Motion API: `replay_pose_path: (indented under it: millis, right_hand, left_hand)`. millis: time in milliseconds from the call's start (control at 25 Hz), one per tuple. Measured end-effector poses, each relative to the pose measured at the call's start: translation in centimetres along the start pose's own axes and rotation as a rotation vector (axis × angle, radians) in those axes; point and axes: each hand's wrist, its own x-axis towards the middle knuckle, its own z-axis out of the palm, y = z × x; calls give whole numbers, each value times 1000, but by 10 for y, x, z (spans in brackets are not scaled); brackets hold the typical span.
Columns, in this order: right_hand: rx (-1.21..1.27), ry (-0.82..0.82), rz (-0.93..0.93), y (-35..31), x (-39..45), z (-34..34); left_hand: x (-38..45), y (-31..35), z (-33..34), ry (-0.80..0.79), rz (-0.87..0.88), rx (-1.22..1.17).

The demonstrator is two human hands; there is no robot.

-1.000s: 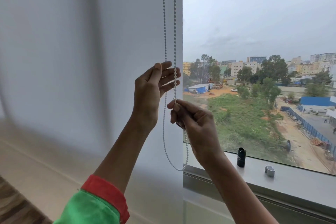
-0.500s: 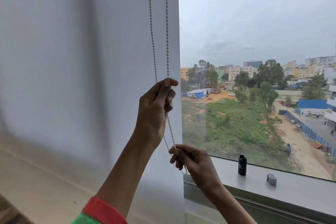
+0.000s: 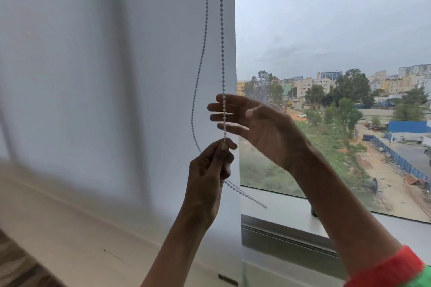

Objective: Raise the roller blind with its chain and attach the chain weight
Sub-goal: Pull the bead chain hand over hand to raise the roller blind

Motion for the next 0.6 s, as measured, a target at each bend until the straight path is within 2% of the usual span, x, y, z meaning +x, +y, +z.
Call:
replay_pose_path:
  millis: [120, 240, 440, 600]
  right_hand:
    - [12, 172, -59, -13, 16, 7]
    - [24, 255, -104, -14, 24, 17]
    - [33, 268, -151, -5, 22, 26]
    - [42, 241, -163, 8, 4, 27]
  left_hand:
    - [-5, -3, -2, 11, -13, 23]
    - [-7, -2, -7, 11, 19, 85]
    - [-3, -1, -17, 17, 58, 230]
    - [3, -2, -27, -99, -4, 254]
